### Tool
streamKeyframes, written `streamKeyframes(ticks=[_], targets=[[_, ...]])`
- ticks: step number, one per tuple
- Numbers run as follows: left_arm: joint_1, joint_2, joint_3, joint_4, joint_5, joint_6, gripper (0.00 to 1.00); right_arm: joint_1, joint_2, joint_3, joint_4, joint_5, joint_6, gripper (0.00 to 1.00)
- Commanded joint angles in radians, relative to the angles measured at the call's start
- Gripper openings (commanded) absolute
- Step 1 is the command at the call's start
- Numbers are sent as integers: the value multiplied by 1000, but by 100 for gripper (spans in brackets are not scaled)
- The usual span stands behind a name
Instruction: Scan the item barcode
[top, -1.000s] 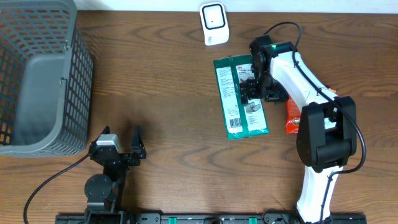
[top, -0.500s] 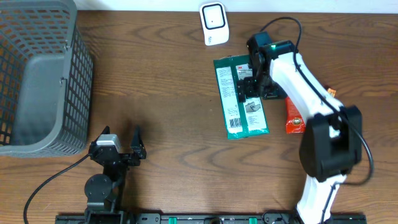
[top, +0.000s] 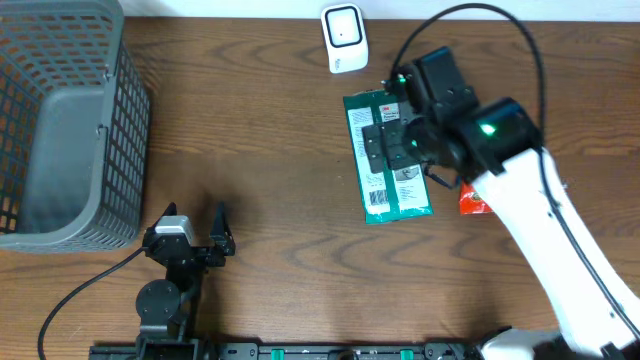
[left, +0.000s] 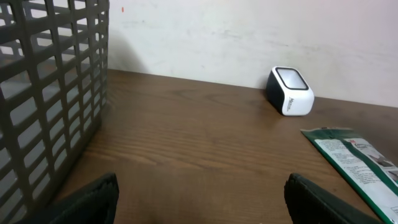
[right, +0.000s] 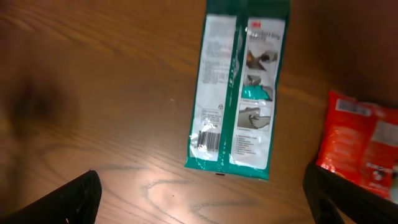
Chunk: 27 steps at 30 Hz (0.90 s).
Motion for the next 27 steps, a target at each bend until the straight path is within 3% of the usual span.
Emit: streamKeyframes(ticks=[1, 14, 27], targets=[[3, -6, -9, -43, 14, 16, 86, 11, -79, 4, 0, 3, -2, 99], [3, -6, -9, -43, 14, 16, 86, -114, -418, -35, 5, 167, -34, 99], [3, -6, -9, -43, 14, 16, 86, -274, -946, -530, 159, 162, -36, 99]])
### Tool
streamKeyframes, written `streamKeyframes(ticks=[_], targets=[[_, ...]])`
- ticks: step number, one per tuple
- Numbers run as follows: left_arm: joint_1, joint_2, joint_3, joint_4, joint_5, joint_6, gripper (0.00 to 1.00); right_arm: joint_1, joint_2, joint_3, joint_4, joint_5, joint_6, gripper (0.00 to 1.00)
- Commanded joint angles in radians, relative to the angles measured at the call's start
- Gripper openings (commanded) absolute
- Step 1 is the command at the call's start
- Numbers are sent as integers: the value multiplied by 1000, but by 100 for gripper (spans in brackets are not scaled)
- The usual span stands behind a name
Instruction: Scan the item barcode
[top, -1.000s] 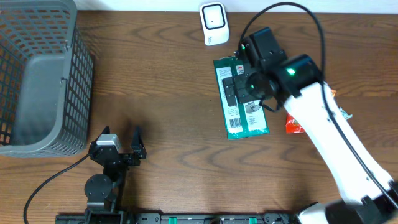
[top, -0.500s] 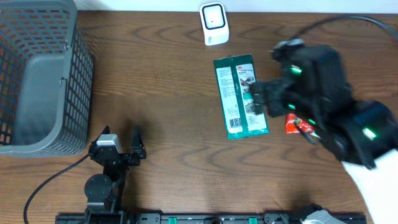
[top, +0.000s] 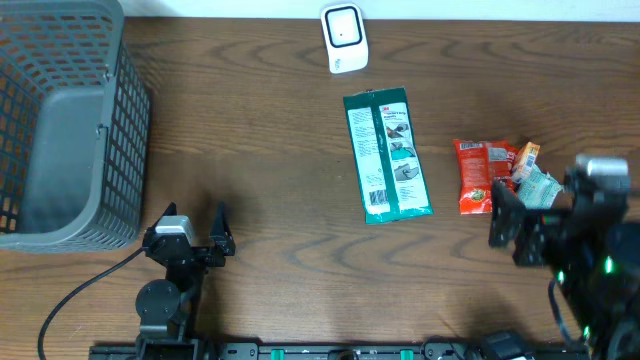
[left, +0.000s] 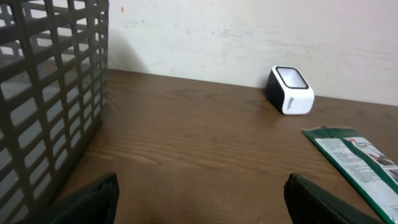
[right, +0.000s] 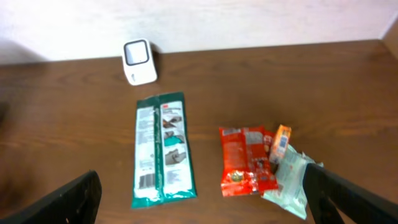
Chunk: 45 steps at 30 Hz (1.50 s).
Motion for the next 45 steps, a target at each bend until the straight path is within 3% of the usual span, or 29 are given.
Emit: streamKeyframes(ticks=[1, 10, 18, 28, 40, 45], targets=[[3, -6, -13, -38, 14, 10, 86, -39, -130, -158, 53, 3, -10, 99], [3, -6, -13, -38, 14, 10, 86, -124, -475, -552, 344, -52, -10, 99], [3, -6, -13, -38, 14, 10, 86, -198, -651, -835, 797, -145, -10, 99], [3, -6, -13, -38, 14, 10, 86, -206, -663, -1057, 1281, -154, -10, 99], [3, -6, -13, -38, 14, 10, 86, -206, -664, -1229, 1336, -156, 9, 99], [3, -6, -13, -38, 14, 10, 86, -206, -664, -1234, 1165, -166, 8, 99]])
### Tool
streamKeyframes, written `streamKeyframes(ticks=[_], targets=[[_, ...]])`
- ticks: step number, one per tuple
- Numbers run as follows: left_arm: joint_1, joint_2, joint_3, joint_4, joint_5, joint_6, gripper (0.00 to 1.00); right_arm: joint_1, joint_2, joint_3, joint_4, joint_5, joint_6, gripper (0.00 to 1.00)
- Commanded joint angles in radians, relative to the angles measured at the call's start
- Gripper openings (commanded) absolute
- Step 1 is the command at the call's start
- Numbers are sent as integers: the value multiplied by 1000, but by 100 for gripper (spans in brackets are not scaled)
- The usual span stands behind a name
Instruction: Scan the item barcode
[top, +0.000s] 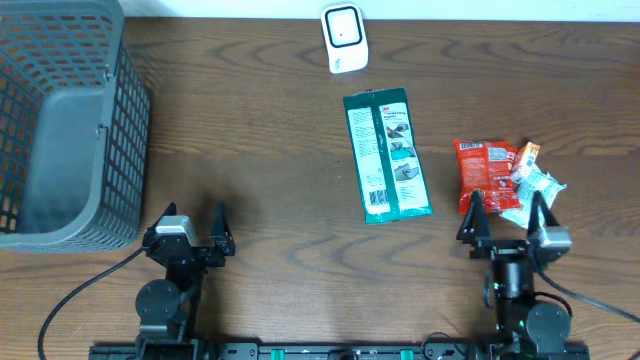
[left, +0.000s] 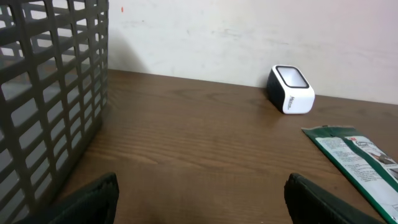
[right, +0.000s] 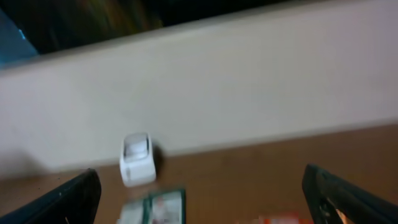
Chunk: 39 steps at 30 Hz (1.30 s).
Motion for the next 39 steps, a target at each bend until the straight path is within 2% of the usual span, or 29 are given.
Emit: streamKeyframes(ticks=[1, 4, 8, 10, 39], targets=[[3, -6, -14, -36, 14, 6, 86, -11, -6, -10, -84, -11, 10, 99], [3, -6, -14, -36, 14, 6, 86, -11, -6, -10, -237, -14, -24, 99], [3, -6, -14, -36, 14, 6, 86, -11, -6, -10, -224, -94, -184, 99], [3, -6, -14, -36, 14, 6, 86, -11, -6, -10, -224, -104, -216, 99], [3, -6, -14, -36, 14, 6, 86, -11, -6, -9, -225, -97, -215, 99]])
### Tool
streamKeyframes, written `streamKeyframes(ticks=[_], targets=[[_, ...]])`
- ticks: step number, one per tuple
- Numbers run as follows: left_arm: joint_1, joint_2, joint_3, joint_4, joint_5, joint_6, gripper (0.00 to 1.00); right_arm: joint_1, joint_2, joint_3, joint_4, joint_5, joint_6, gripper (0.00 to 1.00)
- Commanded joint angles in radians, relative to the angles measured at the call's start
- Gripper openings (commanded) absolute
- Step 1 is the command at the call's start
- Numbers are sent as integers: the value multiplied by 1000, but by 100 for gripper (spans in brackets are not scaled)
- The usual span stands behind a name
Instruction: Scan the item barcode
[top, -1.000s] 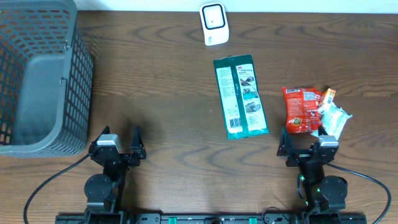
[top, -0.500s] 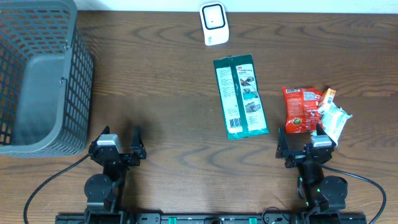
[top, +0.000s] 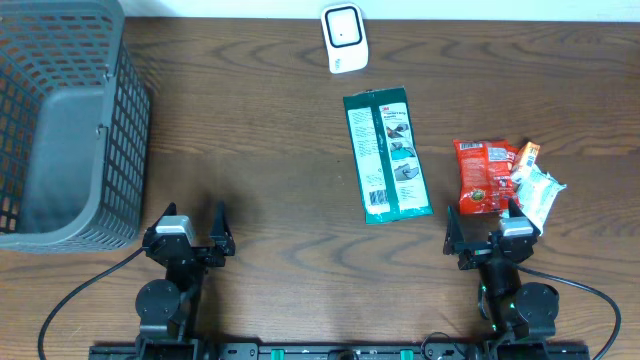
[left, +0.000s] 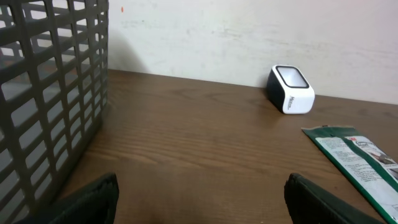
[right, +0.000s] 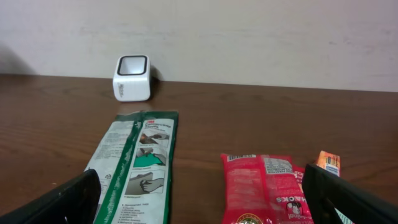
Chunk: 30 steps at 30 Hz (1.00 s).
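Observation:
A long green and white packet (top: 387, 155) lies flat mid-table, also in the right wrist view (right: 138, 167) and at the left wrist view's right edge (left: 357, 162). The white barcode scanner (top: 342, 37) stands at the far edge, facing up. A red snack bag (top: 481, 176) lies right of the packet. My right gripper (top: 485, 232) rests low at the near edge, open and empty, with the packet and red bag ahead of it. My left gripper (top: 190, 232) sits open and empty at the near left.
A grey mesh basket (top: 60, 120) fills the far left. A small orange pack (top: 527, 153) and a pale wrapper (top: 540, 195) lie beside the red bag. A pale wall backs the table's far edge.
My right gripper has dropped from a raised, wall-facing pose to lie level at the near edge, now looking along the table at the packet and red bag. The left arm is unchanged.
My right gripper hovered open right over the green packet, barcode face up. Then it was back over the near right table, empty. Later it stood at the near edge tilted up, and now rests level. The packet and left arm stayed put.

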Motion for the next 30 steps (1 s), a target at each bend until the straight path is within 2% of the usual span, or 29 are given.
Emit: streamKeyframes(ticks=[1, 30], targets=[[3, -6, -14, -36, 14, 6, 86, -11, -7, -1, -2, -11, -15, 99], [3, 11, -14, -36, 14, 6, 86, -11, -7, -1, -2, -11, -15, 99]])
